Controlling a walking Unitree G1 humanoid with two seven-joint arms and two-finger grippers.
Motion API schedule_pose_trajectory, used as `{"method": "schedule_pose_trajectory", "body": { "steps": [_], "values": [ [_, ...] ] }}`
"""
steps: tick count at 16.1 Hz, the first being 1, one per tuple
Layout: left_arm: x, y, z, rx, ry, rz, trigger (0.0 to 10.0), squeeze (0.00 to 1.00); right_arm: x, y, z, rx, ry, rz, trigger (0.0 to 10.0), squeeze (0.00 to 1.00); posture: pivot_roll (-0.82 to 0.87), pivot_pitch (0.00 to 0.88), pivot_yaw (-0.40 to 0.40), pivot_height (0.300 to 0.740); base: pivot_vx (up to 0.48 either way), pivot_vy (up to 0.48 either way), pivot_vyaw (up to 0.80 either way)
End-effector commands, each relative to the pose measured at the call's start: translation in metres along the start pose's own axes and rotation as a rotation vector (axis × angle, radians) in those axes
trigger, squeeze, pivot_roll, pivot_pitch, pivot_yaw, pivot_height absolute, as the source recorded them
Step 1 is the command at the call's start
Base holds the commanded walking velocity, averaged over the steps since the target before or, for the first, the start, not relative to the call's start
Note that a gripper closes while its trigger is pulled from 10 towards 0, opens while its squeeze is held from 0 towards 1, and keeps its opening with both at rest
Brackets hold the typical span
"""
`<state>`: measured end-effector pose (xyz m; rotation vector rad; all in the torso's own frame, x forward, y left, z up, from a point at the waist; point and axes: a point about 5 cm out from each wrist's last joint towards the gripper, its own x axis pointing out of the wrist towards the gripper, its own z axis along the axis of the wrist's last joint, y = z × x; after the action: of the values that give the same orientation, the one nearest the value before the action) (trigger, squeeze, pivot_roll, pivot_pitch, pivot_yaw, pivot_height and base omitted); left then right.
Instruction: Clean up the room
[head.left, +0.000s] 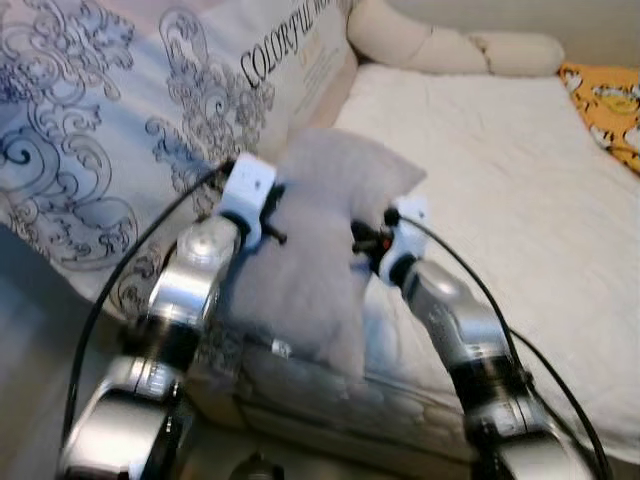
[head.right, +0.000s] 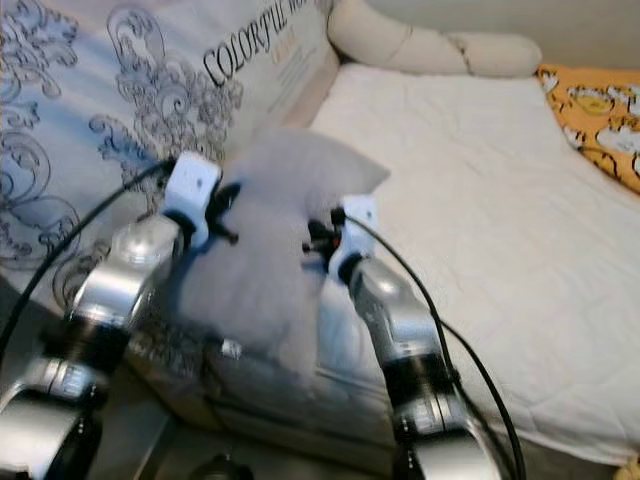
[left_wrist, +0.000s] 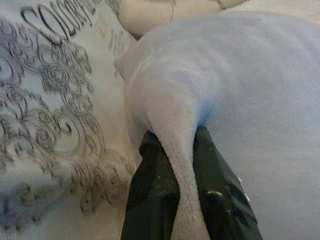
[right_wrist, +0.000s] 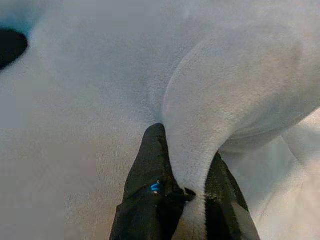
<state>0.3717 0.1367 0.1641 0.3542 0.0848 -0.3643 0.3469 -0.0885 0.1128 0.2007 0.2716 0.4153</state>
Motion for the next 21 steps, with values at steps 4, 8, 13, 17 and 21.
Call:
{"method": "schedule_pose_trajectory", "body": {
  "steps": [4, 8, 13, 17, 21],
  "values": [
    [0.015, 0.028, 0.024, 0.047, -0.062, 0.085, 10.0, 0.00, 0.021, -0.014, 0.011, -0.047, 0.007, -0.102, 10.0, 0.00, 0.03, 0.062, 0.020, 0.740, 0.000, 0.000, 0.00],
    [0.020, 0.044, 0.039, 0.091, -0.112, 0.159, 10.0, 0.00, 0.028, -0.019, 0.020, -0.057, 0.006, -0.143, 10.0, 0.00, 0.08, 0.156, -0.009, 0.740, 0.000, 0.000, 0.00],
    [0.020, 0.058, 0.065, 0.123, -0.206, 0.212, 10.0, 0.00, 0.028, -0.028, 0.022, -0.076, 0.002, -0.225, 10.0, 0.00, 0.14, 0.256, -0.029, 0.740, 0.000, 0.000, 0.00],
    [0.019, 0.071, 0.086, 0.159, -0.278, 0.333, 10.0, 0.00, 0.026, -0.032, 0.016, -0.063, 0.011, -0.281, 10.0, 1.00, 0.18, 0.299, -0.038, 0.740, 0.000, 0.000, 0.00],
    [0.018, 0.072, 0.085, 0.191, -0.289, 0.383, 10.0, 0.00, 0.023, -0.033, 0.010, -0.011, -0.014, -0.273, 10.0, 1.00, 0.16, 0.286, -0.025, 0.740, 0.000, 0.000, 0.00]
  ]
}}
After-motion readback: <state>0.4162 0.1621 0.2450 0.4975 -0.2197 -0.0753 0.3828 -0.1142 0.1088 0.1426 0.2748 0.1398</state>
